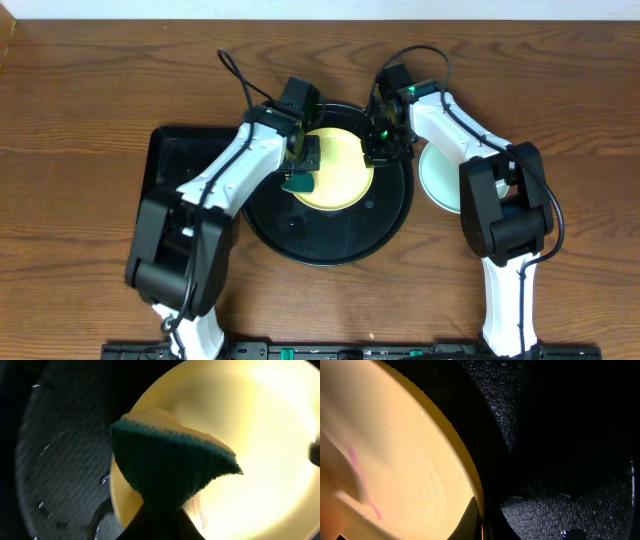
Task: Clean dirty plates on tray and stack at the side
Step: 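Bring the sponge with the left gripper onto the yellow plate, then scrub the yellow plate with the sponge while right gripper holds rim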
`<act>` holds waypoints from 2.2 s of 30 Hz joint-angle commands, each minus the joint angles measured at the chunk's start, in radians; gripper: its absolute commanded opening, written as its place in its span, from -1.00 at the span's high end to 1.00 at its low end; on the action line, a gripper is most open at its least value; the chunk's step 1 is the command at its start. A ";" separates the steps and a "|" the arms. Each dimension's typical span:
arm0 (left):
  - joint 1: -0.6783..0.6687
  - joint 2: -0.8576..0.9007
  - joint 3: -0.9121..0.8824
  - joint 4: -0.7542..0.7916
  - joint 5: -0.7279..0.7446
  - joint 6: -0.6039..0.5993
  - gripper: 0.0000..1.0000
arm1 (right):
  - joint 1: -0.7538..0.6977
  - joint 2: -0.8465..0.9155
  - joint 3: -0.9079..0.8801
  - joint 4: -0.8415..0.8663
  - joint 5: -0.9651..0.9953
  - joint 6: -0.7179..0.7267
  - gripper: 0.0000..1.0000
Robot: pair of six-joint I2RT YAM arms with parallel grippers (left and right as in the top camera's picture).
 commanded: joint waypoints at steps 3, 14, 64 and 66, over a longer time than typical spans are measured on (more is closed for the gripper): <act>0.000 0.055 -0.006 0.029 0.029 0.028 0.85 | 0.025 0.029 -0.037 -0.002 0.018 0.001 0.97; -0.007 0.116 -0.003 0.034 0.279 0.077 0.85 | 0.027 0.029 -0.037 -0.001 0.021 0.001 0.98; -0.008 0.116 0.002 0.182 -0.249 0.023 0.85 | 0.030 0.029 -0.037 -0.002 0.029 0.001 0.97; -0.009 0.116 0.002 0.132 -0.272 0.008 0.85 | 0.030 0.029 -0.037 -0.002 0.030 0.001 0.97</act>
